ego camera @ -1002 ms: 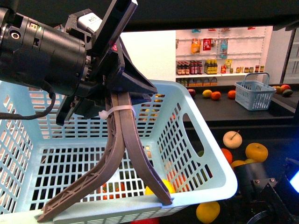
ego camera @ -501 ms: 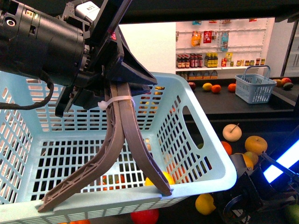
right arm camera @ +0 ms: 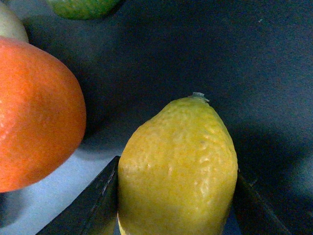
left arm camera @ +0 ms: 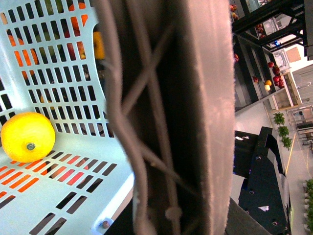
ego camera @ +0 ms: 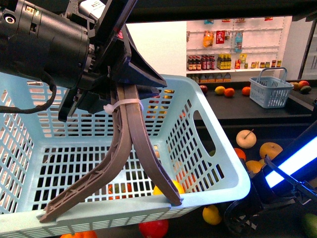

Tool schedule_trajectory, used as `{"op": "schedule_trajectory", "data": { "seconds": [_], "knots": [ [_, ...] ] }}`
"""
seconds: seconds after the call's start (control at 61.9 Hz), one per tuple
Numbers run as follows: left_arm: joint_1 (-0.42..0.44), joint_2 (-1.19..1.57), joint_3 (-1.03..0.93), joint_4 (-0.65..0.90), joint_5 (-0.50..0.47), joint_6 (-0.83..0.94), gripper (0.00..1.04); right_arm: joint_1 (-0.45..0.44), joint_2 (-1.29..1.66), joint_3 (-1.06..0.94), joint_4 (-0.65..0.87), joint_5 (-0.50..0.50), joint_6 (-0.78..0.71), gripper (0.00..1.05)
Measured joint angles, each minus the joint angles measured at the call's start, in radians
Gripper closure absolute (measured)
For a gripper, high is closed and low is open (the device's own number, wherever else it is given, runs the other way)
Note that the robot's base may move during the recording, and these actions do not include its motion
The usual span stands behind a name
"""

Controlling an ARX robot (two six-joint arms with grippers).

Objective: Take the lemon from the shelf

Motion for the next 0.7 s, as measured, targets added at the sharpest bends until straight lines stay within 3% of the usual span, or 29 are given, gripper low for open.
{"op": "schedule_trajectory", "data": {
  "seconds": [0.178, 0.501, 0.695],
  "knots": [
    [0.0, 0.0, 0.0, 0.0, 0.0, 0.0, 0.91, -0.022, -0.09, -0.145, 0.059, 0.007, -0.035, 0.5],
    [0.0, 0.0, 0.0, 0.0, 0.0, 0.0, 0.91, -0.151, -0.493, -0.562, 0.269, 0.087, -0.163, 0.5],
    [0.0, 0.0, 0.0, 0.0, 0.0, 0.0, 0.91, -0.243, -1.003, -1.002, 0.426, -0.061, -0.179, 0.5]
  ]
}}
